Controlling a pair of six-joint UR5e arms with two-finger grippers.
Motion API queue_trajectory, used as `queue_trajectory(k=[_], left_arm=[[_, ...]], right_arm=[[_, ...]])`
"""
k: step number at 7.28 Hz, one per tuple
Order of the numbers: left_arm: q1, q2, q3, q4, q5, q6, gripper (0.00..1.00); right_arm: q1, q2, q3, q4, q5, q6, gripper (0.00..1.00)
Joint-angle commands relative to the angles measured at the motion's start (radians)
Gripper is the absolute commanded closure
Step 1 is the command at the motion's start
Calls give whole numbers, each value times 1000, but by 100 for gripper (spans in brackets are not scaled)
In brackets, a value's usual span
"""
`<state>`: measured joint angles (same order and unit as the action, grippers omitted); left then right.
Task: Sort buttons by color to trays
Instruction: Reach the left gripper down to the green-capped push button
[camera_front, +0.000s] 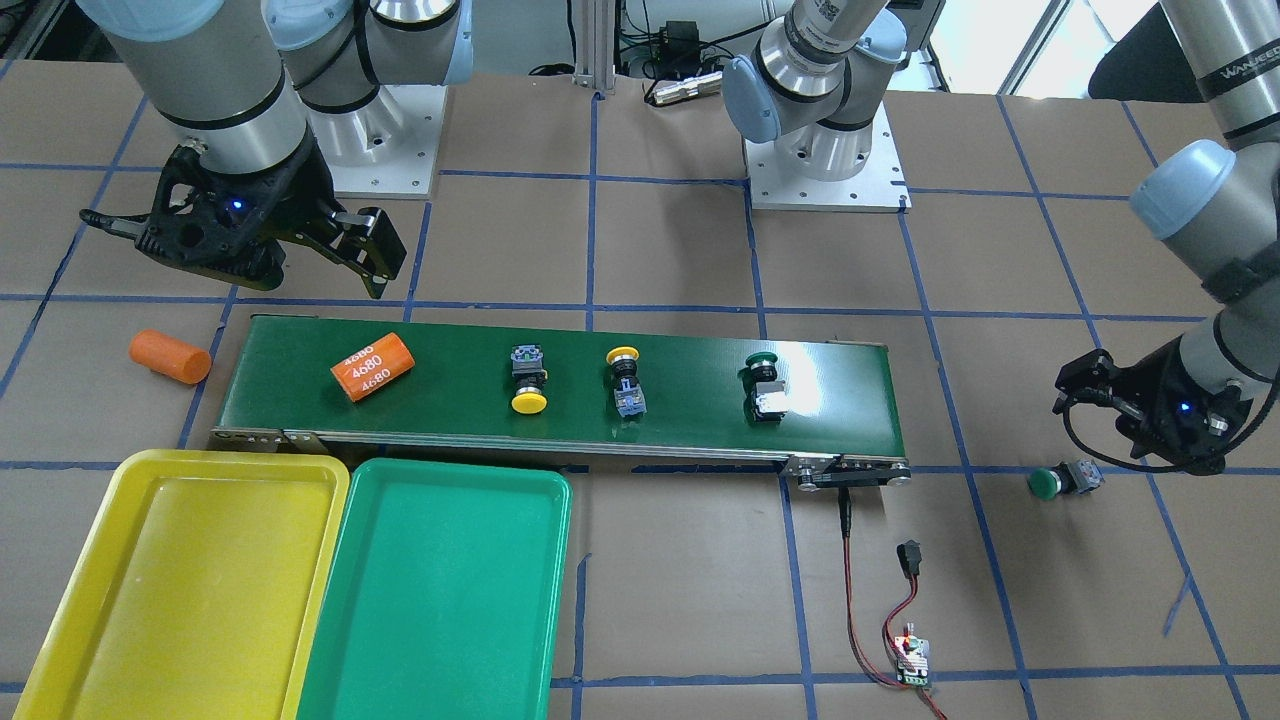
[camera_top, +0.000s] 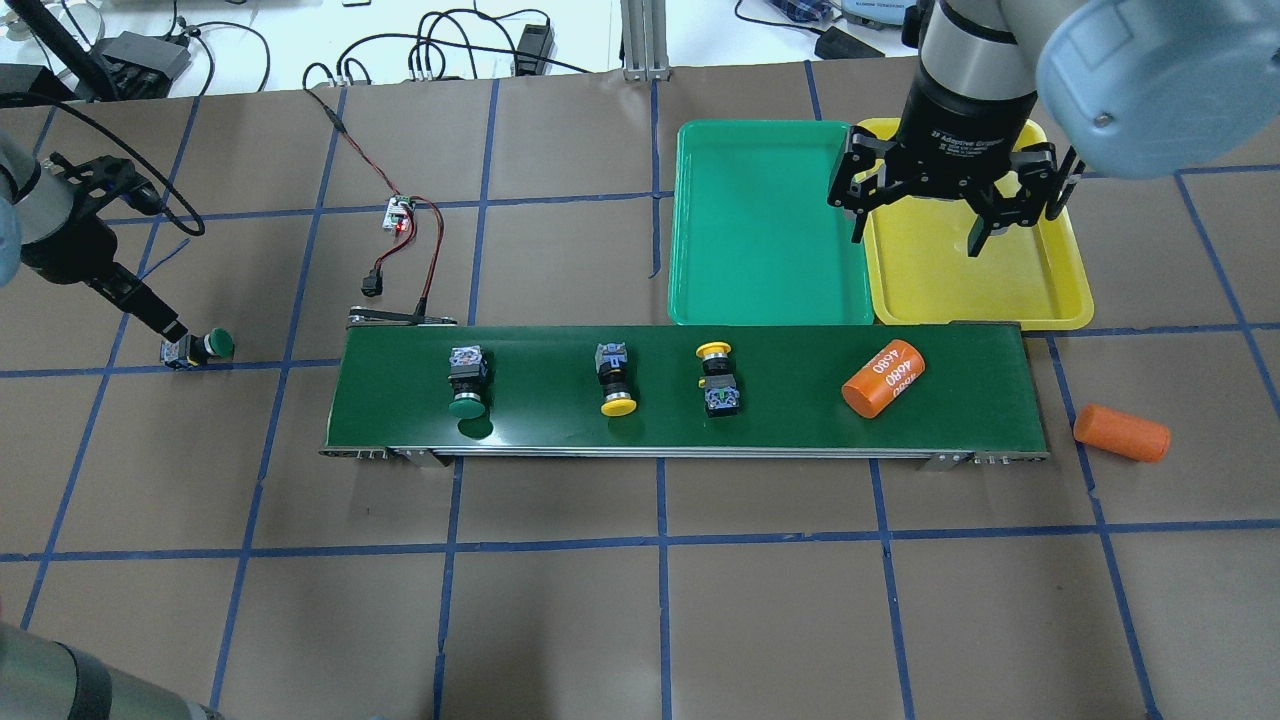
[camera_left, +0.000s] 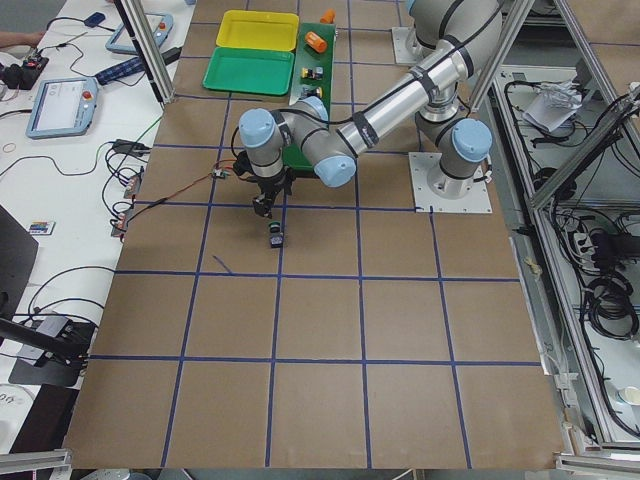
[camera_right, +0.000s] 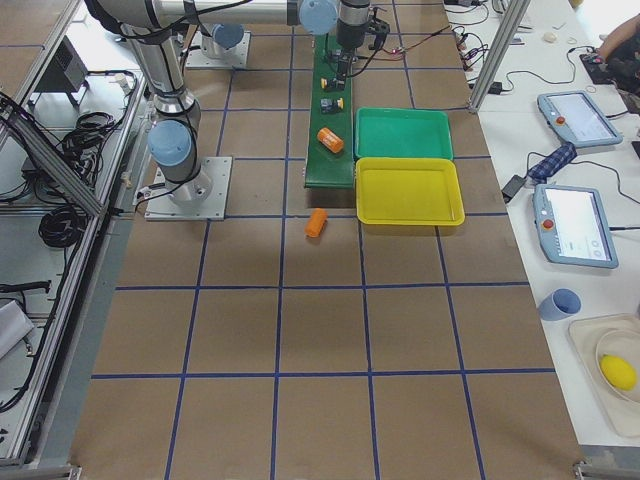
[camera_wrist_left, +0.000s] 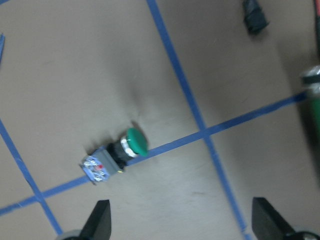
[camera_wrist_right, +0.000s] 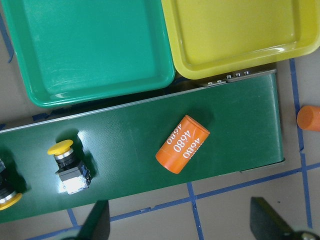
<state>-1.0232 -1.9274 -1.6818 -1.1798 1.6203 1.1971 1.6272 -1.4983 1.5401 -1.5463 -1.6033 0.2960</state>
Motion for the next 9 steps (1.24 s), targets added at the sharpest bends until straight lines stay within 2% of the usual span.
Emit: queue_trajectory(k=[1,4,6,7,8,9], left_arm=[[32,-82,1,101,-2,201,0],[35,-148,-10,140,0,257,0],[35,-176,-4,176,-2,268,0],[34,-191,-18,212,0,265,10],[31,-194,-16,212,0,265,50],[31,-191,-18,210,-5,263,75]], right_arm=[[-1,0,0,0,-4,-1,0],[-1,-4,-15,6,-23,-11,0],[-4,4,-11,67,-27,-12,0],[2,13,-3,69,-27,0,0],[5,50,-2,57,-27,8,0],[3,82,1,45,-42,12,0]])
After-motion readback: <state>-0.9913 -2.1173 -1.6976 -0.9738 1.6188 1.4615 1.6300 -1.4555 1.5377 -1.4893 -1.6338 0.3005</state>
